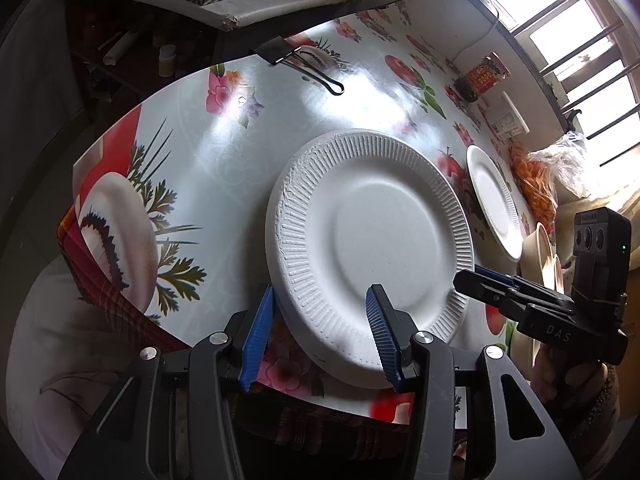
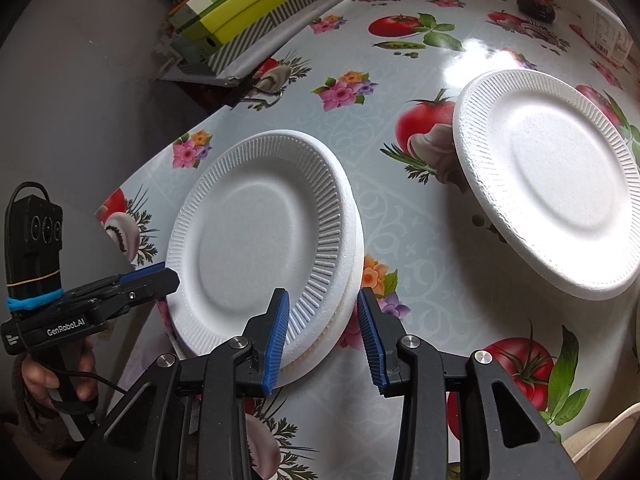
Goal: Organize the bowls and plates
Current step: 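Lower the held plate onto the plate stack and open the right gripper, then move the right tool to the remaining white foam plate on the table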
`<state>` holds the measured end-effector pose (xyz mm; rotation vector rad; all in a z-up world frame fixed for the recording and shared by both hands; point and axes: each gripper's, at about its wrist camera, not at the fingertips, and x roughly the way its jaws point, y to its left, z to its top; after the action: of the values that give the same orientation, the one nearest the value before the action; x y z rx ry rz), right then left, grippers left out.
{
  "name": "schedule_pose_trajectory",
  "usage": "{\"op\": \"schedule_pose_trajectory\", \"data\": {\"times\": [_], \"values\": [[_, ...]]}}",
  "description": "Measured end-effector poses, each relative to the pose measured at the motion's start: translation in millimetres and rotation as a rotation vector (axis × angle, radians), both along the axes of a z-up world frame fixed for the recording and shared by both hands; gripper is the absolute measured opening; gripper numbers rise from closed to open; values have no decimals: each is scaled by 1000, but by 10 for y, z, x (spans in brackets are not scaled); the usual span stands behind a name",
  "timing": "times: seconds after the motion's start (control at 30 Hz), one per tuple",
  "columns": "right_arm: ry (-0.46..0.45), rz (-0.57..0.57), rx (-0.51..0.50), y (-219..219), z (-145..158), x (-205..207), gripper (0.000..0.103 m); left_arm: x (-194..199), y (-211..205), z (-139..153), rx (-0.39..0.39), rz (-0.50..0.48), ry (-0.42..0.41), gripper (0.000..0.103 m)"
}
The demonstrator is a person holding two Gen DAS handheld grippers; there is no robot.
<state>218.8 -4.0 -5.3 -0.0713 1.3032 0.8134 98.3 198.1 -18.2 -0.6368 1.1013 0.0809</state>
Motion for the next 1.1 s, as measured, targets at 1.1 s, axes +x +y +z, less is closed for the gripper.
{"op": "schedule_pose_trajectory", "data": {"times": [1.1], "values": [[-19, -16, 6, 80, 71, 379, 44, 429, 225, 99, 103, 8, -24, 48]]}}
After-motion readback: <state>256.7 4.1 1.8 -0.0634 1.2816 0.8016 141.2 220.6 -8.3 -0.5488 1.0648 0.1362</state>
